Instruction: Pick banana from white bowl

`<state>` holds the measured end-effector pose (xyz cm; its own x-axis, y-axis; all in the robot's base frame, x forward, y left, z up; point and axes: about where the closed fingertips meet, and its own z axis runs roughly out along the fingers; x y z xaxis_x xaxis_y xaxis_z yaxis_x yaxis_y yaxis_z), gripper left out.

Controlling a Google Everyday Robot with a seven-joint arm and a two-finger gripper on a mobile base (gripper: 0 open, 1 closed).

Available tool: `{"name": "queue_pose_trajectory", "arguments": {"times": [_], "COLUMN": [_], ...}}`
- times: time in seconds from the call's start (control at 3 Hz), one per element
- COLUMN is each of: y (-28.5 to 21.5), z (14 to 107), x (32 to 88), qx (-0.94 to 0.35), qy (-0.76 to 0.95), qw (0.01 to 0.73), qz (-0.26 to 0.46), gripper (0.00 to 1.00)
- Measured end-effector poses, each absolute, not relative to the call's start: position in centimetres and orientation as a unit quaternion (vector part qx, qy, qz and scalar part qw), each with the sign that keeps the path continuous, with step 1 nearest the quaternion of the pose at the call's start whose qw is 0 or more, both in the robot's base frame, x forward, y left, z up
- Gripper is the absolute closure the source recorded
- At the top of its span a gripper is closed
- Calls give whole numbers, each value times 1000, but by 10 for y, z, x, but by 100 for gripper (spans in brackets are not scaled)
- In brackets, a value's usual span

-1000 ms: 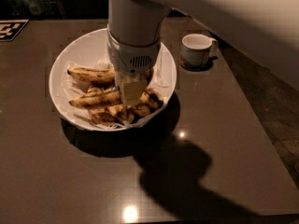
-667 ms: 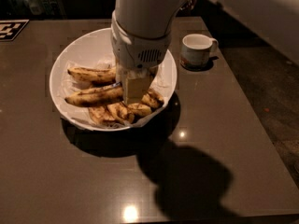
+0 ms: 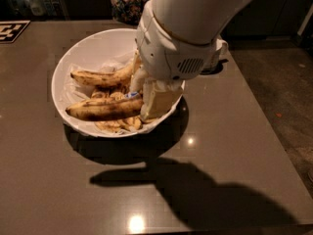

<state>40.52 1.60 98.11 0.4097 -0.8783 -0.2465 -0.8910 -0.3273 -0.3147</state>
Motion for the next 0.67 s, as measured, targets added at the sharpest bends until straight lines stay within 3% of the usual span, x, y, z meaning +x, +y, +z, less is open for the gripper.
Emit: {"name": "queue_pose_trajectory", "arguments": {"times": [0.67], "y": [1], "z": [991], "x": [375], "qx": [-802], "qy": [555], "qw": [221], "qz": [18], "gripper": [100]}}
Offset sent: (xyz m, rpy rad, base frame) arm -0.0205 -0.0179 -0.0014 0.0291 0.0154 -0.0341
